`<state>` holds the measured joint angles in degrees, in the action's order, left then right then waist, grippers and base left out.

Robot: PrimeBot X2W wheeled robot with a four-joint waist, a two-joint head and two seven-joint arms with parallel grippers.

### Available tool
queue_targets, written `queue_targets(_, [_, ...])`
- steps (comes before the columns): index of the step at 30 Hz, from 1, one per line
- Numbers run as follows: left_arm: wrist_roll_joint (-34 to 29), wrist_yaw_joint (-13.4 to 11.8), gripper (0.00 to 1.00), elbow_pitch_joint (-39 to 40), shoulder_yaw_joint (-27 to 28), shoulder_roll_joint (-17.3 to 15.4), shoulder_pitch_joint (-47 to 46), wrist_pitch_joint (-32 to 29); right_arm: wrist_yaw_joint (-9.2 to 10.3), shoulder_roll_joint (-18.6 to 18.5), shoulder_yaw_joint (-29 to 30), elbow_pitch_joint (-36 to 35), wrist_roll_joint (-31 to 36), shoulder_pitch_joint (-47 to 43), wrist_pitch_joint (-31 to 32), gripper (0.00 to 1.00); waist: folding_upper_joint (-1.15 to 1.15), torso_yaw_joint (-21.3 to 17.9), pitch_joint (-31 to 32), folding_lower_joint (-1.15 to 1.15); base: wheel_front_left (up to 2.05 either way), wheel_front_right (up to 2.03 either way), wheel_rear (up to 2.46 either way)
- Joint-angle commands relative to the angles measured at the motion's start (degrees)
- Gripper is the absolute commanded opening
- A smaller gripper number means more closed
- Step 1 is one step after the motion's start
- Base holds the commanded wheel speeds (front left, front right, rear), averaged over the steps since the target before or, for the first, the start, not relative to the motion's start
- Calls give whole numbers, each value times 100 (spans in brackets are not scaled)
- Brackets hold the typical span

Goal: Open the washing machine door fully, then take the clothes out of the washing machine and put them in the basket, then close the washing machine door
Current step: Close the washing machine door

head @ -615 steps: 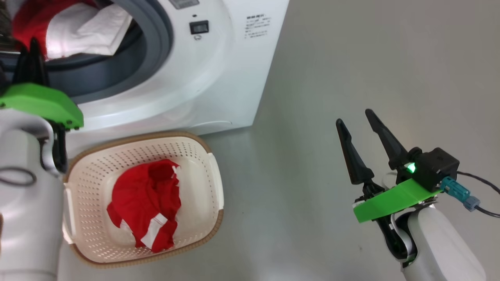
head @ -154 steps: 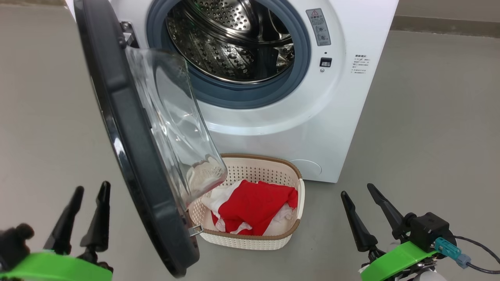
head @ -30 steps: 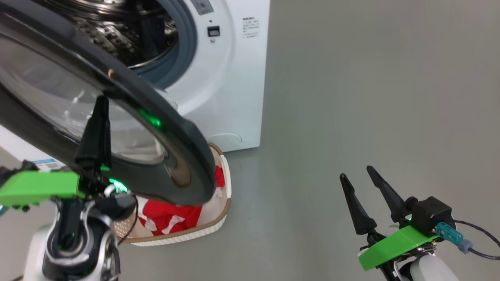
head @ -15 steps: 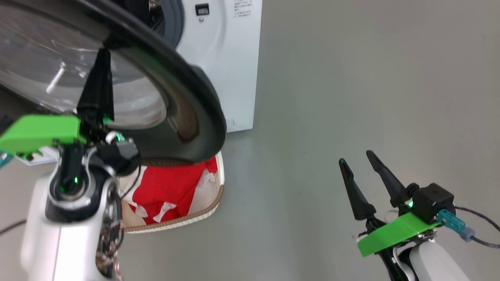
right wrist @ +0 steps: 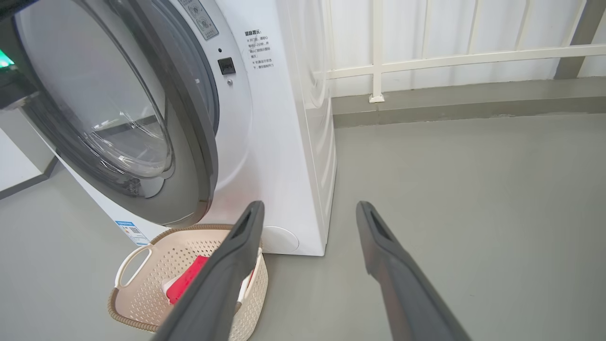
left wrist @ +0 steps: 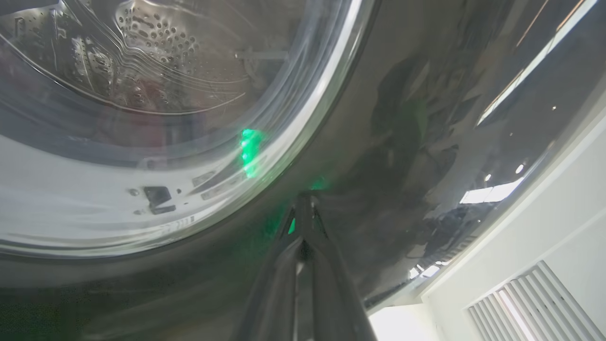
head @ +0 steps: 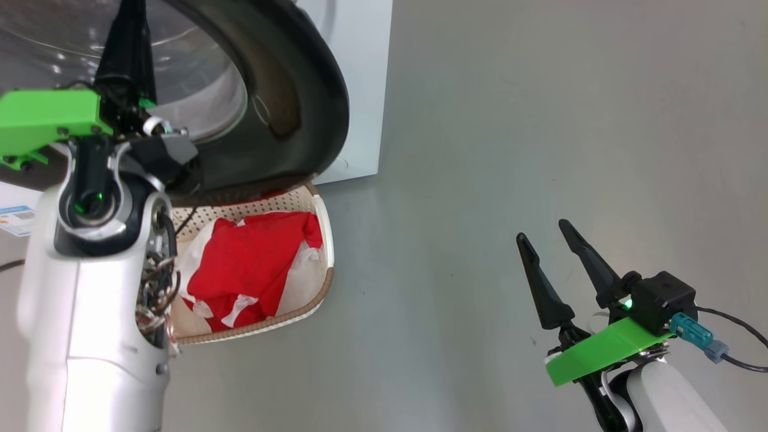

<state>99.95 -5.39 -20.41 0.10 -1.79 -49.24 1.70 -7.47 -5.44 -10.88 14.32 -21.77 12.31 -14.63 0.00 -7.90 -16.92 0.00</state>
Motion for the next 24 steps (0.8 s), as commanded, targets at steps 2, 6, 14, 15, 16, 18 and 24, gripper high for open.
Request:
queue_targets(2, [-12,157,0,-46,124,-141,-289,-17,-2,-49,-137,-135,-60,147,-37,100,0,-36,-21,0,0,0,0])
queue_targets(6, [-35,379,0,-365,102,-187,-355,-133,-2,-41,-111,-110,-81,141,-37,100,0,-54,11,0,0,0,0])
queue_targets(14, [-82,629,100,-428,-5,-307,145,-449,-2,-28,-58,-23,-93,56,-37,100,0,67,305,0,0,0,0])
queue_targets(15, [-98,625,100,-409,2,-331,257,-443,-2,-27,-56,-12,-92,43,-37,100,0,91,361,0,0,0,0])
queue_targets(16, [-121,635,100,-372,3,-356,371,-440,-2,-24,-51,-2,-93,30,-37,100,0,117,418,0,0,0,0])
queue_targets(18, [-83,641,100,-286,50,-372,612,-457,-2,-15,-31,3,-96,2,-37,100,0,176,535,0,0,0,0])
queue_targets(24, [-169,688,100,62,59,-459,1282,-460,-2,13,-9,35,-102,-110,-37,100,0,342,827,0,0,0,0])
